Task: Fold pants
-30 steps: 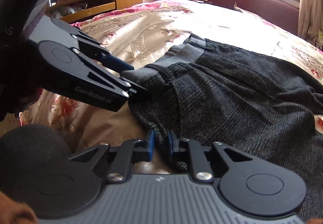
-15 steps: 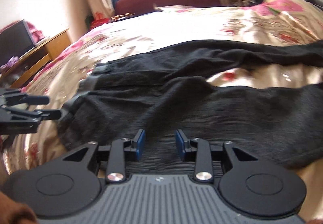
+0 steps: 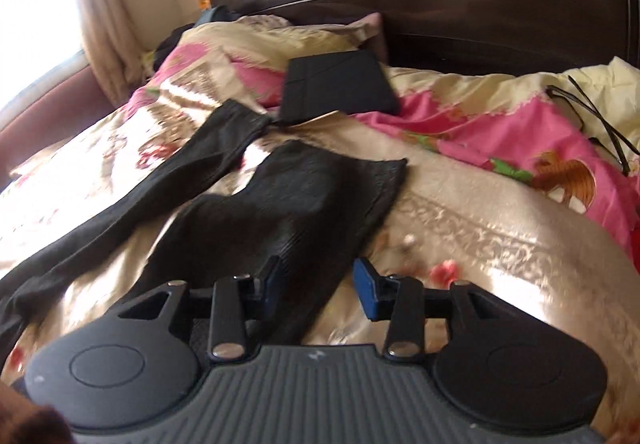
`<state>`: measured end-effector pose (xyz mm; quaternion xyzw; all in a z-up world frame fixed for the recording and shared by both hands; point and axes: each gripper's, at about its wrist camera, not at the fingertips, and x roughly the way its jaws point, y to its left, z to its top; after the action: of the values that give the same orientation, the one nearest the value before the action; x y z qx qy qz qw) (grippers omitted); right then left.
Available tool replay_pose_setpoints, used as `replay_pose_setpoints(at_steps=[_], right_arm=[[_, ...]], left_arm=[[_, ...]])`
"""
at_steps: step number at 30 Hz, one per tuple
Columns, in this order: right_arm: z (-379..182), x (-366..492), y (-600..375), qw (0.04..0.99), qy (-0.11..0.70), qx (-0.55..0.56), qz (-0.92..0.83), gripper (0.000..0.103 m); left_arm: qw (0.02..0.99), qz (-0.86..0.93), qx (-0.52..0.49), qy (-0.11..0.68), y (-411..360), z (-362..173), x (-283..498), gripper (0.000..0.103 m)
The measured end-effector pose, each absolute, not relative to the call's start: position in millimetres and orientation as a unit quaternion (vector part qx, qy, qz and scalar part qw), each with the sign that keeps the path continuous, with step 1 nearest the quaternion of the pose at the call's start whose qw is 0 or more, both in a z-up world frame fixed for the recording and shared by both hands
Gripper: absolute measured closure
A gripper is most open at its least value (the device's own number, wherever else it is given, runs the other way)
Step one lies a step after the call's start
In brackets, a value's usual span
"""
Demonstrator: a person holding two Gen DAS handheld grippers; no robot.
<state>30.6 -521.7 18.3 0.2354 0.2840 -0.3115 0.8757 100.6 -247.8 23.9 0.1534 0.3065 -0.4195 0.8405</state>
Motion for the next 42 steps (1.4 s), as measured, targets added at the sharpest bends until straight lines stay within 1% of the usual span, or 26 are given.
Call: replay_pose_setpoints(at_steps=[4, 7, 9, 10, 11, 12, 13, 15, 19, 22, 29, 32, 33, 36, 39, 42], right_arm=[[8, 47, -560, 0.865, 0.272, 0.265, -0.328, 0.062], [-7, 59, -580, 0.844, 0.290, 0.309, -0.329, 0.062], [-13, 59, -581, 0.843, 0.281, 0.317, -0.332, 0.061], [-15, 59, -580, 0.844, 0.278, 0.316, -0.332, 0.062], [-14, 60, -579, 0.846, 0.279, 0.311, -0.332, 0.074], [-14, 60, -580, 0.846, 0.280, 0.316, -0.327, 0.099], [-14, 56, -582, 0.843, 0.278, 0.333, -0.317, 0.100], [-9, 46, -587, 0.845, 0.260, 0.354, -0.306, 0.101], [8, 14, -593, 0.843, 0.238, 0.352, -0.329, 0.101], [12, 6, -600, 0.836, 0.239, 0.361, -0.336, 0.101], [4, -10, -596, 0.819, 0.263, 0.322, -0.396, 0.102], [11, -15, -594, 0.819, 0.261, 0.312, -0.404, 0.098], [18, -16, -586, 0.831, 0.255, 0.297, -0.396, 0.096], [44, -3, -550, 0.876, 0.256, 0.236, -0.335, 0.096], [61, 37, -499, 0.914, 0.292, 0.185, -0.211, 0.095], [63, 86, -437, 0.929, 0.324, 0.143, -0.105, 0.095]], left_arm=[[0.828, -0.436, 0.163, 0.313, -287, 8, 109, 0.039], [0.816, -0.439, 0.168, 0.337, -300, -3, 113, 0.039], [0.811, -0.437, 0.171, 0.350, -302, -6, 112, 0.039], [0.811, -0.436, 0.173, 0.350, -302, -6, 111, 0.039], [0.811, -0.435, 0.176, 0.349, -301, -6, 110, 0.039], [0.812, -0.434, 0.179, 0.346, -301, -5, 109, 0.039], [0.814, -0.432, 0.182, 0.342, -300, -5, 107, 0.039], [0.821, -0.425, 0.184, 0.334, -296, -5, 104, 0.039], [0.818, -0.422, 0.174, 0.351, -291, -8, 101, 0.039], [0.821, -0.422, 0.196, 0.331, -290, -5, 96, 0.039], [0.818, -0.427, 0.183, 0.340, -285, -12, 104, 0.037], [0.822, -0.427, 0.174, 0.334, -273, -7, 106, 0.037], [0.826, -0.425, 0.168, 0.330, -266, -3, 107, 0.037], [0.840, -0.412, 0.155, 0.318, -237, 8, 116, 0.037], [0.859, -0.377, 0.150, 0.311, -196, 19, 130, 0.037], [0.878, -0.332, 0.161, 0.305, -145, 30, 149, 0.037]])
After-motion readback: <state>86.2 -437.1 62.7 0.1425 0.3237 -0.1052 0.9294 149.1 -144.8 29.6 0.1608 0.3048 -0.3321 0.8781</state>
